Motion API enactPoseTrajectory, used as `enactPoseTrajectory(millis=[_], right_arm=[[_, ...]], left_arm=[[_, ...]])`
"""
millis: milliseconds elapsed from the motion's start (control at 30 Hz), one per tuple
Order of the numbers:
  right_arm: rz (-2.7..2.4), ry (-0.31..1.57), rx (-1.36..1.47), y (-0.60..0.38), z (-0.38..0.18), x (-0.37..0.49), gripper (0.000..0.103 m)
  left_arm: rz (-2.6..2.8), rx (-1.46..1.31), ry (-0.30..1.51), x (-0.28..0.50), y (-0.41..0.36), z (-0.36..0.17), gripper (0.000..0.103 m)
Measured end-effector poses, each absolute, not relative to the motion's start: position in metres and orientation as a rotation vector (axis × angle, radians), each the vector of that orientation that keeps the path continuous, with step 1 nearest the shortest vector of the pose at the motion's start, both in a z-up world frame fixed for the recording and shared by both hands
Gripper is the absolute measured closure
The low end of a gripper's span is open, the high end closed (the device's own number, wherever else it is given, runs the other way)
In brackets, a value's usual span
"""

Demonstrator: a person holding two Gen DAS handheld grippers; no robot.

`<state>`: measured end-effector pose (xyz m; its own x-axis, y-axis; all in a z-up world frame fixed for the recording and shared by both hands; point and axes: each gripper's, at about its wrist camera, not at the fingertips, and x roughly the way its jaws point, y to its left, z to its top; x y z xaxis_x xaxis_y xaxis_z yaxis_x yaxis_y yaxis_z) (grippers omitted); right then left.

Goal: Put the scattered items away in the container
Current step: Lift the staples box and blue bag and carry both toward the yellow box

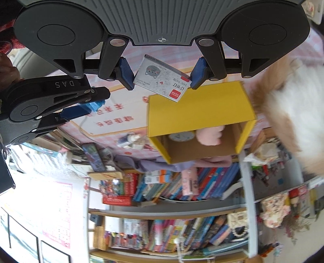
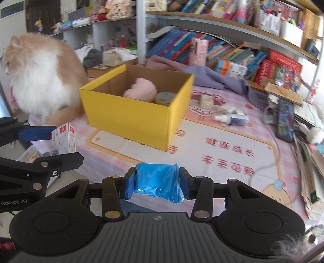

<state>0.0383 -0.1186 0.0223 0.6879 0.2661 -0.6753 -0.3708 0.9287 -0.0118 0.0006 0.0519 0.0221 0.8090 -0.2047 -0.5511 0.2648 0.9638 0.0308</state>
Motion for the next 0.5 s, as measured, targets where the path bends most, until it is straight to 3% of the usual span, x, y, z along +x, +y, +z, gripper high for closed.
enactPoseTrajectory(millis=[500], right_arm=[[0.443, 0.63, -0.175, -0.089, 0.048, 0.08, 0.061]], left_arm=[[-0.156, 0.072, 0.503, 0.025, 0.083, 0.049, 0.043]])
